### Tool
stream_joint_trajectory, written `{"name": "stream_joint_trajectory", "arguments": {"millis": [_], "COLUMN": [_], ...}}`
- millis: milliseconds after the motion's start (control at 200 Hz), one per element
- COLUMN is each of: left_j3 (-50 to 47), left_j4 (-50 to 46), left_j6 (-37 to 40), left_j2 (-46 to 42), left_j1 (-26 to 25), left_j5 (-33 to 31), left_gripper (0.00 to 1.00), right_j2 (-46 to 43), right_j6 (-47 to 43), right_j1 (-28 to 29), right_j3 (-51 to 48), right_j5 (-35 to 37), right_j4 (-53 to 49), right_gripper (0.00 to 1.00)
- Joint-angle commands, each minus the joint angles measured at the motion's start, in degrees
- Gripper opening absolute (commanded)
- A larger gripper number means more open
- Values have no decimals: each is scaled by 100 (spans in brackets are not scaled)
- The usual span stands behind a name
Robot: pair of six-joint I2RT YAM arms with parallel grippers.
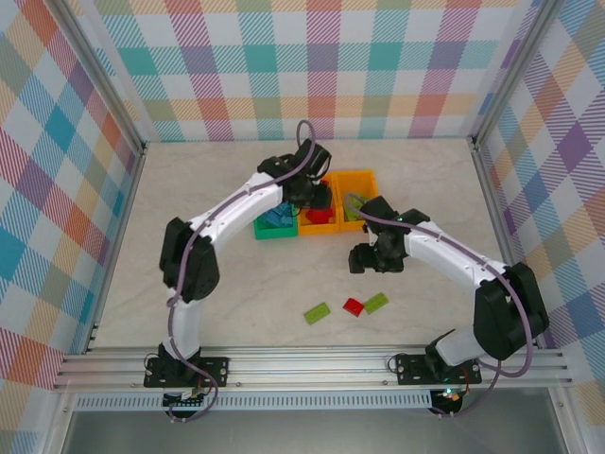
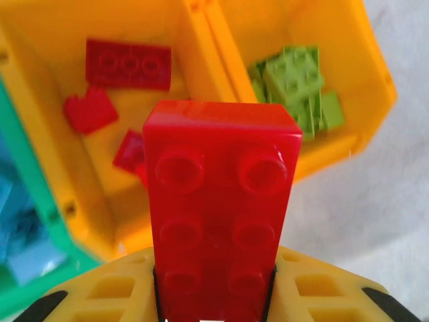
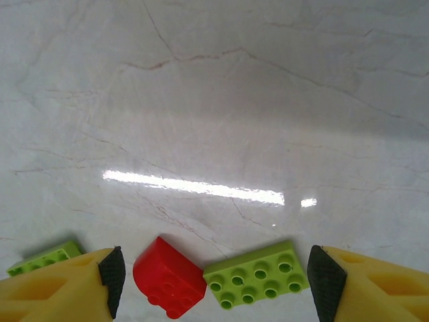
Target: Sort the legos into containers by color
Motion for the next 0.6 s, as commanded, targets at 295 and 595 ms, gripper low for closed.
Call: {"name": "stream_joint_trajectory", "arguments": {"millis": [295, 595], "left_j3": [1714, 1030], "left_j4": [-830, -332], "left_j6": [-113, -383], "left_j2": [1345, 556], "left_j1": [355, 355], "left_j5": [470, 603], "left_gripper": [44, 82], "right_j2": [-327, 262], "right_j6": [111, -251], "right_j1": [751, 1417], "right_j3": [-563, -359], "right_j5": [-249, -115], "right_j4": [481, 108], "right_gripper": [76, 73]}}
